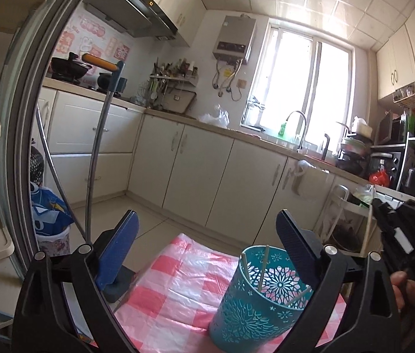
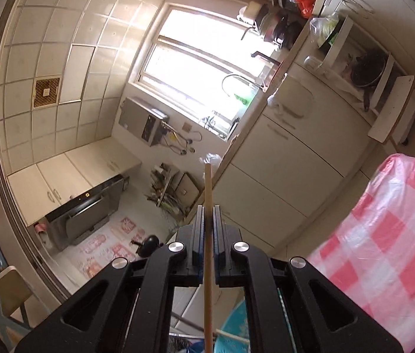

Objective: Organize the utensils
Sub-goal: 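Open the right tool above the teal basket to drop the chopstick, then bring both open tools back down to the wooden chopstick bundle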

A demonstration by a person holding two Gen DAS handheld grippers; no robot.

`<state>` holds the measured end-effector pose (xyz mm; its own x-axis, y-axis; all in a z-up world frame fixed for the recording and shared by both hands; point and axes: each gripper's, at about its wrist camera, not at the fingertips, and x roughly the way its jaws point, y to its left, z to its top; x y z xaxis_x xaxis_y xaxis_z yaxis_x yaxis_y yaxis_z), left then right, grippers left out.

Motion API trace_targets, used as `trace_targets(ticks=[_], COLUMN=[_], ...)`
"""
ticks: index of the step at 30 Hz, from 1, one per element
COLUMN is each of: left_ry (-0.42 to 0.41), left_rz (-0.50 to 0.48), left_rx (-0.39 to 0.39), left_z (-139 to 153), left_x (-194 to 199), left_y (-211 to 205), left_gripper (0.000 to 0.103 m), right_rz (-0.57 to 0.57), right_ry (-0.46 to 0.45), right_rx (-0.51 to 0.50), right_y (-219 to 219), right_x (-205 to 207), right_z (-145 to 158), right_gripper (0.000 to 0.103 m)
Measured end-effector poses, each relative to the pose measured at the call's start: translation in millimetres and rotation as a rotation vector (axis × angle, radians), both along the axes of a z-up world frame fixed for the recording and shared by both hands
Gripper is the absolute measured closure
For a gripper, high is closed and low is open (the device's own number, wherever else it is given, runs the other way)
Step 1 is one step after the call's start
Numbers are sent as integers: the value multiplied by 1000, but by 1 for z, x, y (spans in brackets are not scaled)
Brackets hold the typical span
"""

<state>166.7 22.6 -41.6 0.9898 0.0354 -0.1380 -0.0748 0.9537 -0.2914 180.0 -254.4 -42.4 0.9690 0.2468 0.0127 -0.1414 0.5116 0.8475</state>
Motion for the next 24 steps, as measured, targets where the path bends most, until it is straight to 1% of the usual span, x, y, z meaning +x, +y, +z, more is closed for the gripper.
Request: trace_targets(ticks=[2, 4, 7, 10, 12, 13, 16, 18, 20, 21, 22, 23, 24], left_ry=[1, 7, 25, 36, 38, 37, 41, 56, 75, 83, 97, 111, 128], left_rz=[3, 8, 20, 28, 27, 24, 14, 8, 0, -4, -11, -17, -23], left_rx=[0, -2, -20, -46, -44, -36, -22, -19, -9, -3, 9, 20, 35], left_z=[0, 0, 0, 0, 0, 0, 0, 0, -1, -2, -3, -4, -5], left_x=[1, 3, 5, 6, 5, 4, 2, 3, 4, 5, 5, 6, 6], left_y=[2, 5, 14, 20, 20, 20, 20, 21, 18, 18, 16, 14, 12], left_gripper=[12, 12, 12, 12, 11, 11, 10, 9, 8, 8, 8, 8, 8], right_rz=[-31, -38, -40, -31, -12, 0, 49, 91, 130, 157, 186, 205, 221], right_ry=[2, 29, 78, 114, 141, 150, 169, 186, 217, 235, 263, 308, 355], right_rx=[-43, -101, -218, -284, -333, -355, -432, -493, -527, -536, -547, -563, -576], right_y=[12, 22, 38, 46, 53, 56, 62, 63, 61, 59, 56, 55, 54], right_x=[9, 20, 23, 22, 18, 13, 1, -16, -32, -41, -51, -63, -73], right_z=[-2, -10, -19, -34, -39, -41, -39, -33, -29, -30, -31, -35, -39], right_gripper=[97, 97, 97, 96, 95, 90, 86, 82, 74, 71, 61, 55, 55])
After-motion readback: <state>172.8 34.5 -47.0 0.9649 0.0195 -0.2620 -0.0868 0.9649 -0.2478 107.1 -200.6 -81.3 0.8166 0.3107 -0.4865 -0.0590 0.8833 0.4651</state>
